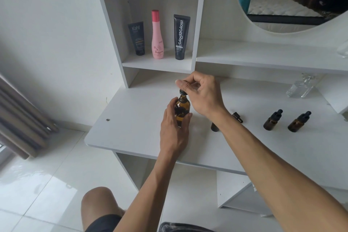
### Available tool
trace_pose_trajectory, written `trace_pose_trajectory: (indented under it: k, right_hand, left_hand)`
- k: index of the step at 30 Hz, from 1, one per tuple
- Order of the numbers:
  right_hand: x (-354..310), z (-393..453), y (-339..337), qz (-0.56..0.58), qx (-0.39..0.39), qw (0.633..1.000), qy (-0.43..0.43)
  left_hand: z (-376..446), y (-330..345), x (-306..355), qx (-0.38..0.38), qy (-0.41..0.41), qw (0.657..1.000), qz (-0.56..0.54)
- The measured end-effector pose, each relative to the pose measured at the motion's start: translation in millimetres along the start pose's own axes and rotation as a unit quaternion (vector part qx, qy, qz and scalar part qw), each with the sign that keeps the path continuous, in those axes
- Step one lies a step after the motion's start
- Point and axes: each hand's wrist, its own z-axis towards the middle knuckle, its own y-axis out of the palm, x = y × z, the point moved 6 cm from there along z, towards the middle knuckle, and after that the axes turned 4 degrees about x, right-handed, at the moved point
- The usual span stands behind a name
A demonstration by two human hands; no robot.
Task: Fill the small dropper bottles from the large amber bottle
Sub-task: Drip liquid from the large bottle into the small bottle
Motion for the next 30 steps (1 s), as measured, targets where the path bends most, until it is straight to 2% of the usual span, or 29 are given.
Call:
trace_pose_trajectory:
  k: [15, 30]
  right_hand:
    - [9.6, -8.3, 3.2, -0.012, -0.004, 1.000, 0.014]
    - [-11.3, 4.2, -17.1, 0.100, 0.031, 0.994, 0.034]
  left_hand:
    - [-0.9, -1.0, 3.8, -0.005, 0.003, 1.000, -0.002]
    - [1.2, 2.1, -4.0, -0.002, 0.003, 1.000, 0.006]
